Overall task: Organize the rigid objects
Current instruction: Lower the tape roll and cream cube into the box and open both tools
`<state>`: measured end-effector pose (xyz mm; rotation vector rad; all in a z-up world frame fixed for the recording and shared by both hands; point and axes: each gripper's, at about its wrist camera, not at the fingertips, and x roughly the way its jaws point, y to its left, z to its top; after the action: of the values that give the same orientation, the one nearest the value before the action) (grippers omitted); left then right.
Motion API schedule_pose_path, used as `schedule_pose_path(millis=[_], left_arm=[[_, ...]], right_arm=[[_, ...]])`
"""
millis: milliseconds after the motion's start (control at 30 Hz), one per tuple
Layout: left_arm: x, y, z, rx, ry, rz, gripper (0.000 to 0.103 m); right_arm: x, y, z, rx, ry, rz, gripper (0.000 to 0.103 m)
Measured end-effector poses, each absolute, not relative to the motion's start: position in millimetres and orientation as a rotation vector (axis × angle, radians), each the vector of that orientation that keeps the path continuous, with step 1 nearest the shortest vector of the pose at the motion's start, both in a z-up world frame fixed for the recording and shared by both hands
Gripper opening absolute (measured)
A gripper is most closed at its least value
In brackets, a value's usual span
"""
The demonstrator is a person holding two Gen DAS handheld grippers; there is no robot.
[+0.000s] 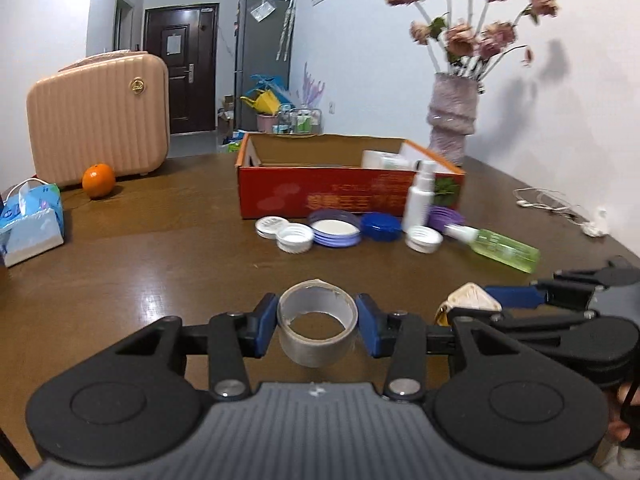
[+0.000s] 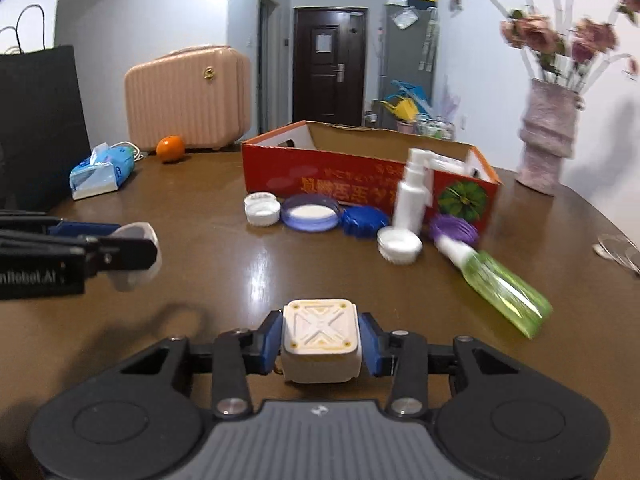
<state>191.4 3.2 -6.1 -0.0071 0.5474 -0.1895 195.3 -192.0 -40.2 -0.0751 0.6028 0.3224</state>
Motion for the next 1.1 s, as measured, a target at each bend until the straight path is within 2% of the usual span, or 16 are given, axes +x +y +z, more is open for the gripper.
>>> schedule_pose_path(millis=[300, 500, 633, 800, 1100], left_arm=[[147.9, -11.6, 5.3, -0.007, 0.511, -0.202, 0.043], [172.2, -7.1, 23.0, -0.025, 0.487, -0.212, 0.043], [234.8, -1.9, 54.1, -0.025, 0.455, -0.224, 0.043], [351.8, 0.4, 80.1, -0.020, 0.473, -0.198, 0.043], [536.6, 9.8, 61.6, -0.071, 0.631, -0.145, 0.043]], right_arm=[[144.0, -222.4, -27.2, -0.012, 0.551, 0.295, 0.040], [166.9, -239.3, 0.3, 0.036, 0.490, 0.318, 0.040], [220.1, -248.1, 37.3, 0.047, 0.440, 0.354, 0.040], [330.6, -247.1, 72.3, 0.055, 0.446, 0.367, 0.040], [521.9, -220.0, 69.2, 0.070, 0.621, 0.340, 0.040]])
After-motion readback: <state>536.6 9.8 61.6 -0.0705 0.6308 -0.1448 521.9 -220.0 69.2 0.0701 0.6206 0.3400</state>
